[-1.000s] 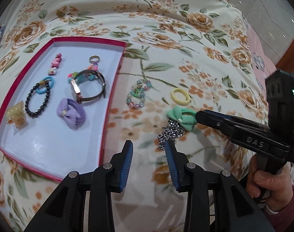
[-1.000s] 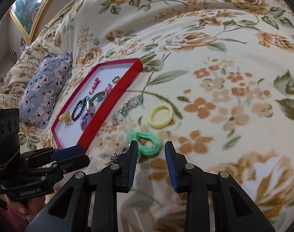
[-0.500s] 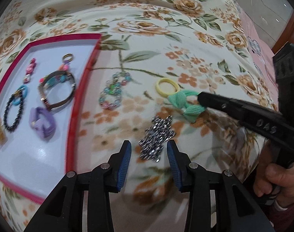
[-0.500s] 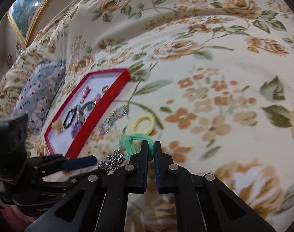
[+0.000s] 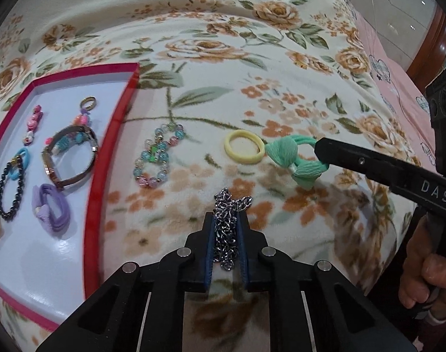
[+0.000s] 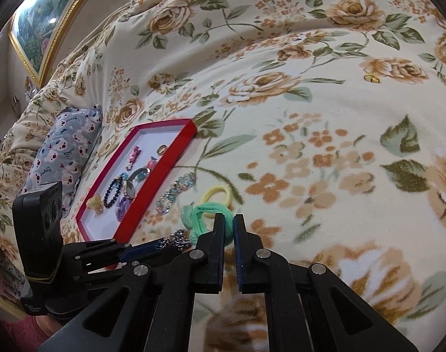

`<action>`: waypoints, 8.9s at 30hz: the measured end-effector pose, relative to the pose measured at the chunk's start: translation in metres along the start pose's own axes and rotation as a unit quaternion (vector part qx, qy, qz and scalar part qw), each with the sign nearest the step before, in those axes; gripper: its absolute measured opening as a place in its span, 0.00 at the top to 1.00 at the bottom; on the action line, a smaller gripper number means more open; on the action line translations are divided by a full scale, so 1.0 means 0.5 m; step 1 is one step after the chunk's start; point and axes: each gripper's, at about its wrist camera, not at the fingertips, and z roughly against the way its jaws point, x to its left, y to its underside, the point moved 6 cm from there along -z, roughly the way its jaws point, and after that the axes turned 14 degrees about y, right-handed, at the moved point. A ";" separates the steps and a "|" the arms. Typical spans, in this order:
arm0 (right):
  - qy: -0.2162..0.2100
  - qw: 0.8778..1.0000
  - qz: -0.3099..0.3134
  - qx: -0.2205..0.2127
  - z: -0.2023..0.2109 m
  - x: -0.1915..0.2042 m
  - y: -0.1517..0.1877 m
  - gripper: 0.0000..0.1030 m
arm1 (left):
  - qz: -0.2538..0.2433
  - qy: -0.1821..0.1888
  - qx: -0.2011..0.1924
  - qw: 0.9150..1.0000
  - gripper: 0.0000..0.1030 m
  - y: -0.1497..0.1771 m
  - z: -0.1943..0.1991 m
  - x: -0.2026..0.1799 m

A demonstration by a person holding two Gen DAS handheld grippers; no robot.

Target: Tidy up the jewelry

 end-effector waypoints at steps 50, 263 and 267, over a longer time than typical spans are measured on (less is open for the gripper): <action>-0.101 0.985 0.137 0.008 -0.034 0.359 -0.013 0.95 | 0.099 -0.070 -0.161 0.979 0.89 0.091 0.384 0.154; -0.012 0.976 0.179 -0.123 0.057 0.328 0.097 0.01 | 0.087 -0.275 -0.192 0.938 0.01 0.260 0.438 0.081; -0.012 0.976 0.179 -0.123 0.057 0.328 0.097 0.01 | 0.086 -0.275 -0.192 0.938 0.01 0.260 0.438 0.081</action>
